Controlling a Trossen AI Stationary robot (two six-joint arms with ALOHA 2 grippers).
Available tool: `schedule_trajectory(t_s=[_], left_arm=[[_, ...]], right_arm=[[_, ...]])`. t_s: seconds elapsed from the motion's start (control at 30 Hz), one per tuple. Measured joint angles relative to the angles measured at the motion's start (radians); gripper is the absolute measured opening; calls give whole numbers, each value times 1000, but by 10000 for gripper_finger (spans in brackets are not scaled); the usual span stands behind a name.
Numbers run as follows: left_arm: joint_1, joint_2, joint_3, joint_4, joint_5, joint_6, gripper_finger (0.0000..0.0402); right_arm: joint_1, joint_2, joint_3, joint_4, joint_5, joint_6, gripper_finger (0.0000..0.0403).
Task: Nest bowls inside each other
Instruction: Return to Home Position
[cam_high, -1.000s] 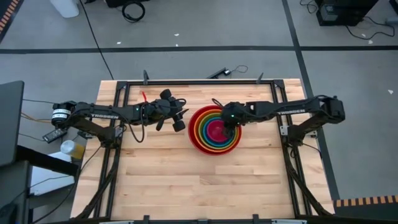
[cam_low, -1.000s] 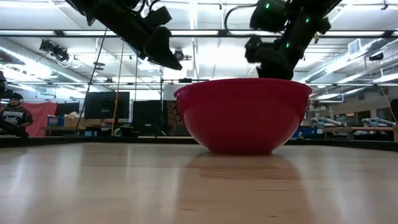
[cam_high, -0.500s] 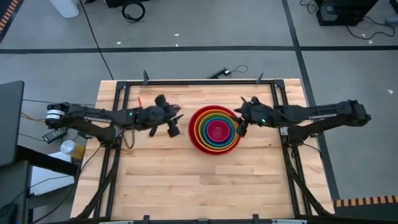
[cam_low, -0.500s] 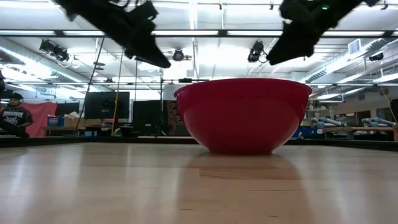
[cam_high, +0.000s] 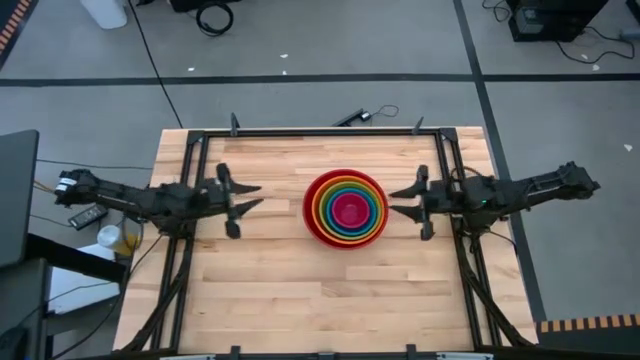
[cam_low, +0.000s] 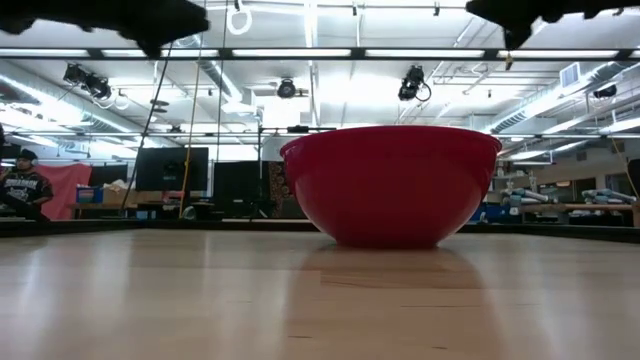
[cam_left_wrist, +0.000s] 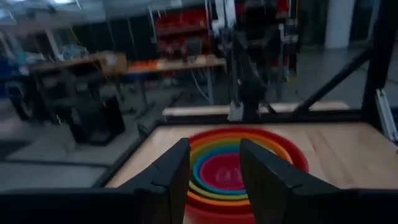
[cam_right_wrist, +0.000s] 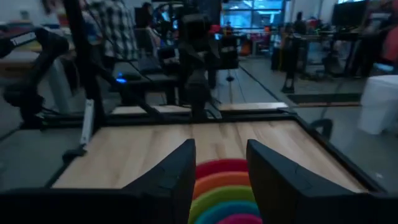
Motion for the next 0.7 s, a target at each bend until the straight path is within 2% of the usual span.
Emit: schedule_trajectory(t_s=[0.13, 0.33, 0.43, 0.53, 0.7], left_arm=[[-32, -182, -139, 26, -83, 14, 141], [-32, -412, -360, 166, -94, 6, 141], [-32, -487, -380, 154, -135, 21, 141], [-32, -540, -379, 148, -144, 68, 141], [-32, -619, -379, 42, -191, 88, 141]], right_arm=[[21, -118, -74, 20, 44, -5, 143], [3, -234, -314, 305, -15, 37, 140], [-23, -257, -376, 377, -34, 48, 140], [-58, -270, -386, 349, -35, 48, 140], [-117, -298, -387, 268, -51, 49, 140]])
